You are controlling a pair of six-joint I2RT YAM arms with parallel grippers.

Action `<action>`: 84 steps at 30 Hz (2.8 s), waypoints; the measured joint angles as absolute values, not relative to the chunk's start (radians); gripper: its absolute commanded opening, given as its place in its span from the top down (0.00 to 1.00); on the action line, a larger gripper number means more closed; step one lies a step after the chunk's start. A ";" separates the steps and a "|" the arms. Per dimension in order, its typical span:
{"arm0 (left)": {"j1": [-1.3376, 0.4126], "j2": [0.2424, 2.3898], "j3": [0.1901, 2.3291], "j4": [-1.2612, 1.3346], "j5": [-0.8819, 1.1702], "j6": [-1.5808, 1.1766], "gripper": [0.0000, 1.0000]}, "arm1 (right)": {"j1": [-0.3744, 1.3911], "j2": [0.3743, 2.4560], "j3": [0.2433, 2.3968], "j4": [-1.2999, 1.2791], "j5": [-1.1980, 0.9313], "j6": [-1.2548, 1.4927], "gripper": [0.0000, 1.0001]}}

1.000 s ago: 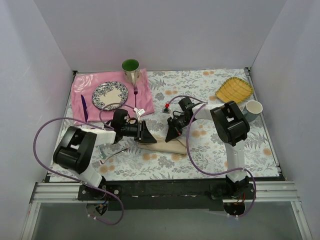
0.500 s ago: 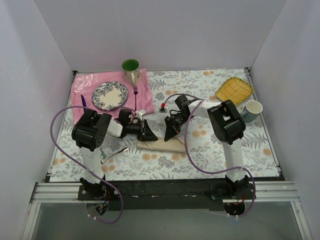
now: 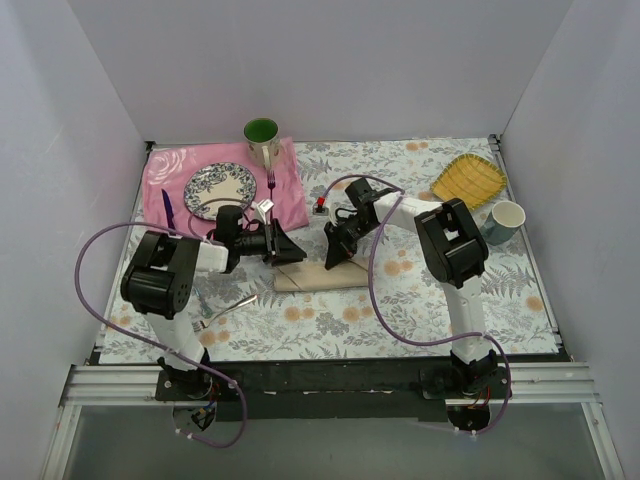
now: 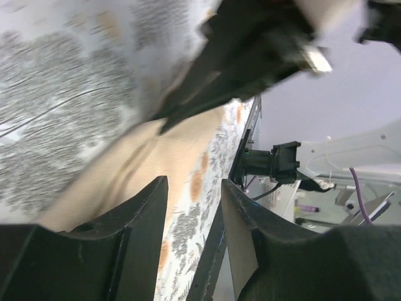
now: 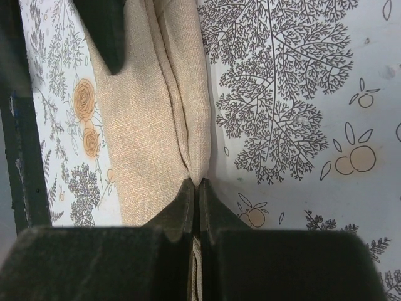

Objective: Fold the napkin into a case and place the utensils inside
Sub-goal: Smooth out the smaller rectangle-folded napkin at the center of the board.

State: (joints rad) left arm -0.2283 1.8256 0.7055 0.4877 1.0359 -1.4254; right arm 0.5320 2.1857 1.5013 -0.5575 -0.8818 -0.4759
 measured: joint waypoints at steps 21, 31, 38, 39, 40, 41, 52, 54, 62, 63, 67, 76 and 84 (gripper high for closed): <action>-0.322 1.971 0.715 0.469 1.006 -1.475 0.86 | 0.525 2.194 1.510 -0.554 -0.916 -0.467 0.42; -0.311 1.994 0.735 0.448 1.026 -1.484 0.89 | 0.490 1.881 1.392 -0.394 -0.829 -0.233 0.52; -0.311 1.994 0.734 0.448 1.026 -1.481 0.90 | 0.382 1.842 1.134 -0.277 -0.916 0.003 0.63; -0.311 1.994 0.734 0.448 1.026 -1.481 0.90 | 0.359 1.851 1.084 -0.253 -0.924 0.041 0.64; -0.311 1.994 0.734 0.448 1.026 -1.481 0.90 | 0.349 1.856 1.056 -0.236 -0.931 0.073 0.64; -0.311 1.994 0.734 0.448 1.026 -1.481 0.90 | 0.343 1.858 1.021 -0.205 -0.939 0.113 0.64; -0.310 1.995 0.735 0.445 1.025 -1.480 0.91 | 0.332 1.994 0.958 -0.015 -1.037 0.299 0.66; -0.310 1.995 0.735 0.445 1.025 -1.478 0.91 | 0.319 2.020 0.973 -0.021 -1.075 0.308 0.67; -0.310 1.996 0.736 0.442 1.027 -1.473 0.92 | 0.350 1.900 0.981 -0.047 -1.056 0.305 0.64; -0.310 1.996 0.736 0.442 1.027 -1.473 0.92 | 0.365 1.859 0.981 -0.044 -1.053 0.311 0.65; -0.310 1.996 0.736 0.442 1.027 -1.473 0.92 | 0.443 1.760 0.976 0.051 -1.053 0.368 0.70; -0.310 1.998 0.743 0.428 1.031 -1.465 0.91 | 0.505 1.938 0.933 0.130 -0.986 0.443 0.76; -0.310 1.984 0.692 0.586 1.081 -1.516 0.76 | 0.493 2.018 0.952 0.117 -1.008 0.468 0.79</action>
